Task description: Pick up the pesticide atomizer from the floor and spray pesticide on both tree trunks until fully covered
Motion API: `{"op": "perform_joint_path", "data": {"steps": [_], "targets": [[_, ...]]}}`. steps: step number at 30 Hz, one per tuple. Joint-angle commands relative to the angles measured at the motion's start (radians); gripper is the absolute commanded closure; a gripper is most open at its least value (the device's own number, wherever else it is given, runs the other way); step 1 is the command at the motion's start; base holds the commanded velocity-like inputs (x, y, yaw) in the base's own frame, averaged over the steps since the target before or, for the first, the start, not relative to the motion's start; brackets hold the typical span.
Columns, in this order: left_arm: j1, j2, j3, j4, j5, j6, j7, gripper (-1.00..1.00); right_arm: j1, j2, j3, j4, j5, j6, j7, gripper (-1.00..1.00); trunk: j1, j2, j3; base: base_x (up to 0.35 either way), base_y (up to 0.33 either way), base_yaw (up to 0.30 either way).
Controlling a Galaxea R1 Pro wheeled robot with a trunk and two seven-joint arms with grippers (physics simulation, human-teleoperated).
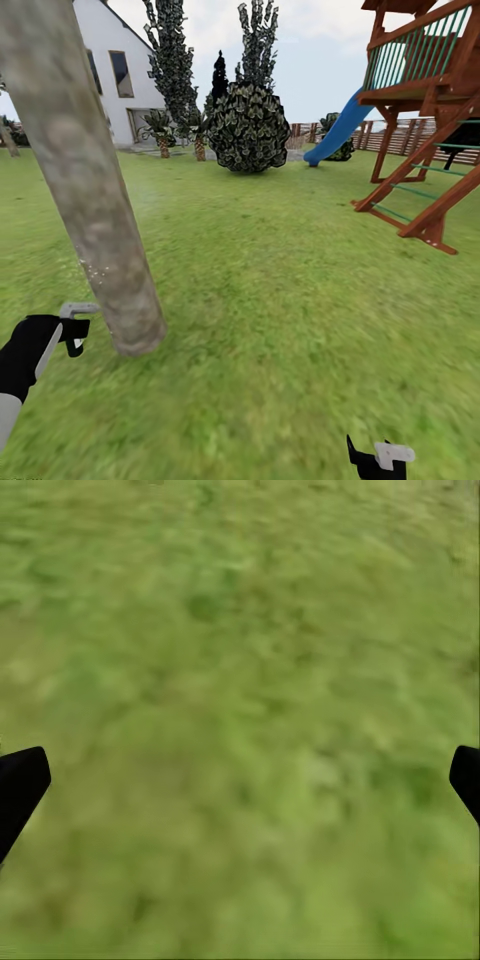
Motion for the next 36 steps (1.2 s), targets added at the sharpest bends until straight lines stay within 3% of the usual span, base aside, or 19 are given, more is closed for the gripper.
{"op": "perform_joint_path", "data": {"steps": [1,4,7,9,10,12,14,17,19,22,26,31,36], "targets": [[0.001,0.0,0.001,-0.001,-0.002,0.006,-0.005,1.0,-0.001,0.0,-0.008,0.001,0.0,-0.004,0.01,-1.0,0.0,0.0,-0.001,0.242,-0.173,0.276],[0.003,-0.004,0.0,0.046,0.003,0.002,-0.005,1.0,-0.001,0.0,-0.008,0.001,0.0,-0.004,0.01,-1.0,0.0,0.0,-0.001,0.232,-0.134,0.195],[0.003,-0.006,0.002,0.076,0.006,-0.067,-0.005,1.0,-0.001,0.0,-0.008,0.001,0.0,-0.004,0.01,-1.0,0.0,0.0,-0.001,0.059,-0.025,0.029],[0.003,-0.005,0.005,0.065,0.007,-0.076,-0.005,1.0,-0.001,0.0,-0.008,0.001,0.0,-0.004,0.01,-1.0,0.0,0.0,-0.001,0.005,-0.002,0.075],[0.003,-0.006,0.012,0.062,0.009,-0.077,-0.005,1.0,-0.001,0.0,-0.008,0.001,0.0,-0.004,0.01,-1.0,0.0,0.0,-0.001,0.002,-0.001,0.171],[0.003,-0.008,0.06,0.048,0.012,-0.083,-0.006,1.0,-0.001,0.001,-0.008,0.001,0.0,-0.004,0.01,-1.0,0.0,0.0,-0.001,0.042,-0.037,0.233],[0.003,-0.017,0.065,0.052,0.006,-0.091,-0.007,1.0,-0.001,0.002,-0.008,0.001,0.0,-0.004,0.01,-1.0,0.0,0.0,-0.001,0.156,-0.154,0.08],[0.003,-0.025,0.066,0.099,0.005,-0.155,-0.006,1.0,-0.001,0.001,-0.008,0.001,0.0,-0.004,0.01,-1.0,0.0,0.0,-0.001,0.215,-0.192,0.011],[0.003,-0.06,0.066,0.163,-0.001,-0.236,-0.005,1.0,-0.001,0.0,-0.008,0.001,0.0,-0.004,0.01,-1.0,0.0,0.0,-0.001,0.233,-0.196,0.001],[0.003,-0.063,0.068,0.238,-0.002,-0.295,-0.005,1.0,-0.001,0.0,-0.008,0.001,0.0,-0.004,0.01,-1.0,0.0,0.0,-0.001,0.235,-0.191,0.0],[0.004,-0.058,0.069,0.321,-0.003,-0.305,-0.005,1.0,-0.001,0.0,-0.008,0.001,0.0,-0.004,0.01,-1.0,0.0,0.0,-0.001,0.227,-0.187,0.049],[0.004,-0.061,0.069,0.329,0.007,-0.303,0.074,1.0,-0.001,0.0,-0.008,0.001,0.0,-0.004,0.01,-1.0,0.0,0.0,-0.001,0.007,-0.264,0.274],[0.004,-0.066,0.069,0.359,0.01,-0.304,0.079,1.0,-0.001,0.0,-0.008,0.001,0.0,-0.004,0.01,-1.0,0.0,0.0,-0.001,0.094,-0.119,0.144]]}}
